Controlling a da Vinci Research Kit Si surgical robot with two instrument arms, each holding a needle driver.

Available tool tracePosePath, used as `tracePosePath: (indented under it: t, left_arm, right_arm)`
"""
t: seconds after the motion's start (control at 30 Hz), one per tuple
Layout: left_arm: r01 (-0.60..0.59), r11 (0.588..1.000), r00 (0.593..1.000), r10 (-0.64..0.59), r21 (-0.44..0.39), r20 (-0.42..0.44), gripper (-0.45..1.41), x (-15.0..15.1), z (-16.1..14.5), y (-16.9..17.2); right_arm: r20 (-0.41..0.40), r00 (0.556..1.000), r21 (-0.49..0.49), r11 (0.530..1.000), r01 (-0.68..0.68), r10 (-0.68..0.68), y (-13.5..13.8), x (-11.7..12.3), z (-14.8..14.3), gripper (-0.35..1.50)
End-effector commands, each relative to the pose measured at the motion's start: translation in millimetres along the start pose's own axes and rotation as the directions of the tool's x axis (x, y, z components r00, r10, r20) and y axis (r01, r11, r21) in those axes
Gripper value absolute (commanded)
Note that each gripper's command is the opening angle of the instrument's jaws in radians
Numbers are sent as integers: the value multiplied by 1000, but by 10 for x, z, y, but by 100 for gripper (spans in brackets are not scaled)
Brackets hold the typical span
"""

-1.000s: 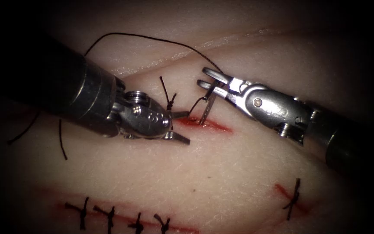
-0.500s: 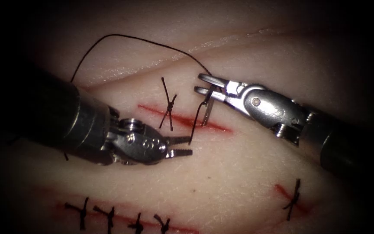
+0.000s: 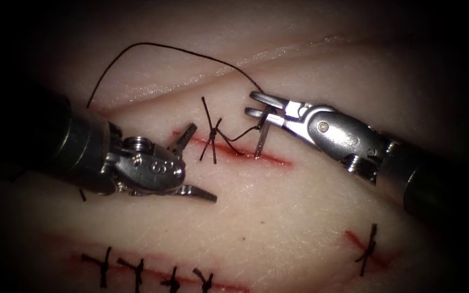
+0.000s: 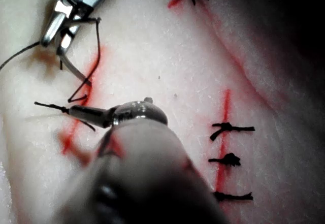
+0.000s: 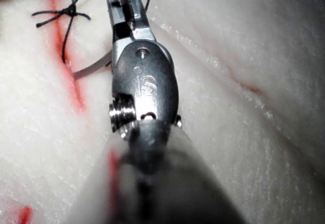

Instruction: Wound Closure

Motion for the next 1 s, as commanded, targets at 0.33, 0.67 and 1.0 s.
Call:
tracePosePath:
  t: [0.33,0.67,1.0]
  left_arm:
    - [0,997,999,-4,-73,-54,24,9,16,44]
    - [-24,996,998,19,-87,-64,21,-2,44,51]
    - [-58,991,997,51,-119,-57,16,-19,50,68]
  right_arm:
    - [-13,997,-12,997,-75,75,2,-6,13,-35]
    - [-2,992,-10,992,-122,122,3,-7,9,-35]
    - [10,981,-13,981,-191,191,4,-9,11,-35]
